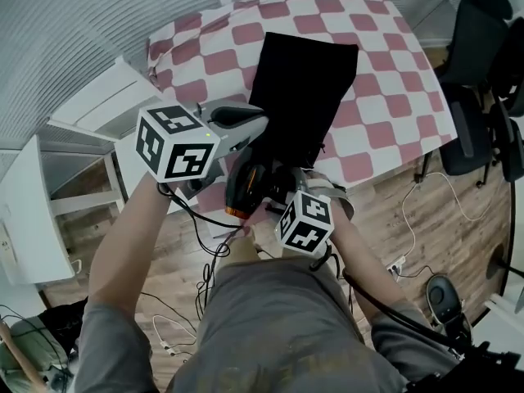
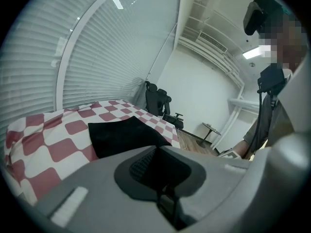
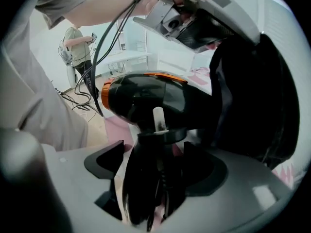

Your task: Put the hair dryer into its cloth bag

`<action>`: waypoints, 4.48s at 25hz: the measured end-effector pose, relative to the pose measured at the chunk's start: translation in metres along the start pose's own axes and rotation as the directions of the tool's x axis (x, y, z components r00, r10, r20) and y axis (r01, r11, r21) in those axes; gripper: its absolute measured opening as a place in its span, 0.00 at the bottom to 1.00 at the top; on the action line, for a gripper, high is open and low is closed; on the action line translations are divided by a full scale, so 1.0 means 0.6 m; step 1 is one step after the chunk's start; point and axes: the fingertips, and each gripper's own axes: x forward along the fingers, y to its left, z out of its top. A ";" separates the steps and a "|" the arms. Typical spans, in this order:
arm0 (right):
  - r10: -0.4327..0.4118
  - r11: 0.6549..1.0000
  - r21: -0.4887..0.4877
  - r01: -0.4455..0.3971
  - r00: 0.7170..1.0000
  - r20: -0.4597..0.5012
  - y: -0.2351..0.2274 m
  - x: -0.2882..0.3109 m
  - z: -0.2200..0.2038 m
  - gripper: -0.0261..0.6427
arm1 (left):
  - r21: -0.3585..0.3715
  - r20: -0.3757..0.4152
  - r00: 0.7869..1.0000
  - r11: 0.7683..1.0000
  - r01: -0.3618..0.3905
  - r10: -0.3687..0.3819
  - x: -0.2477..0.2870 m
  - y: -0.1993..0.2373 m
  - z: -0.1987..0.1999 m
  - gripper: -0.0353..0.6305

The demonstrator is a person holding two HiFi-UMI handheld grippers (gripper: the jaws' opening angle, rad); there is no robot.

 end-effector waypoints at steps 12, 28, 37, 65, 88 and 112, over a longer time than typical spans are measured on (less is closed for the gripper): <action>0.142 0.990 -0.006 -0.142 0.982 0.122 0.050 -0.051 0.014 0.49 | 0.036 -0.041 0.999 0.999 -0.009 0.011 -0.008 0.019 0.003 0.08; 0.171 0.976 -0.183 -0.121 0.943 0.286 0.110 -0.155 0.037 0.49 | 0.116 0.027 0.993 0.986 -0.116 0.114 0.005 0.007 0.041 0.08; 0.150 0.987 -0.108 -0.123 0.940 0.307 0.073 -0.154 0.033 0.50 | 0.134 -0.019 0.996 0.988 -0.080 0.084 -0.004 -0.009 0.016 0.08; 0.033 0.964 0.244 -0.108 0.955 0.295 -0.077 -0.131 0.013 0.50 | 0.127 -0.041 0.992 0.985 0.120 -0.116 -0.010 -0.076 -0.017 0.08; -0.130 0.881 0.471 0.034 0.976 0.173 -0.188 -0.129 -0.013 0.50 | 0.064 -0.006 0.990 0.988 0.142 -0.142 0.009 -0.142 -0.007 0.09; -0.225 0.884 0.433 0.176 0.972 0.064 -0.272 -0.057 -0.039 0.51 | -0.034 0.039 0.994 0.995 0.099 -0.097 0.086 -0.093 -0.005 0.10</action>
